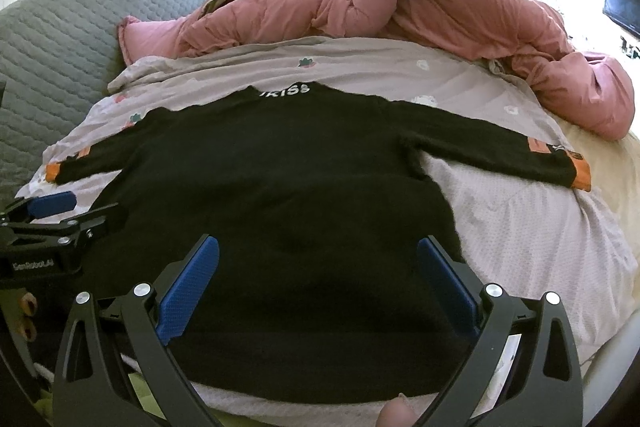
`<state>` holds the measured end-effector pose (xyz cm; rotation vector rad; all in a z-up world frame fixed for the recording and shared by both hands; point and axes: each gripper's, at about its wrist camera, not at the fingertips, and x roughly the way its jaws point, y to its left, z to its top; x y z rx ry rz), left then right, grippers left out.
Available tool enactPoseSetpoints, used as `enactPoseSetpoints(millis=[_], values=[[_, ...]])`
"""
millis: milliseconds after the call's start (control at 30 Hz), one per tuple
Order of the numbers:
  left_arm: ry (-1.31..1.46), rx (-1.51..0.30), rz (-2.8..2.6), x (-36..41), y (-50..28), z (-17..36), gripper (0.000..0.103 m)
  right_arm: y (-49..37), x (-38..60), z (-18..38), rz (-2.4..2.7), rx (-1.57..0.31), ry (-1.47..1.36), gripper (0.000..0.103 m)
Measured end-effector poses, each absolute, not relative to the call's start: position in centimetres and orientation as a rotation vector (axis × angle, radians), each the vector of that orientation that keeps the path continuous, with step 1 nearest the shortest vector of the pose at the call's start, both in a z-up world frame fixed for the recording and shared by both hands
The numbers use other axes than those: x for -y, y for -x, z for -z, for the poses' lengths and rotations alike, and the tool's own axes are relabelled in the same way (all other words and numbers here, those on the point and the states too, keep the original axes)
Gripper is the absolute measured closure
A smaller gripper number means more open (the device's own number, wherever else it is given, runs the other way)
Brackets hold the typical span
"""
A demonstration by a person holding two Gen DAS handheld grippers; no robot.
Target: Fold small clothes
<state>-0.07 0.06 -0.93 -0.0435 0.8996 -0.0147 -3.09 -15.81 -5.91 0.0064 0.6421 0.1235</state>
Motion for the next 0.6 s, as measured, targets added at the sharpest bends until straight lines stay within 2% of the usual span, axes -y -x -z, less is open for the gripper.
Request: enactPoseSetpoints(millis=[600], values=[[0.056,-0.912,0.032,0.8,-2.5,0.4,0.008,-0.1,20.5,5.1,-0.086,-0.614,-0.092,0.004]])
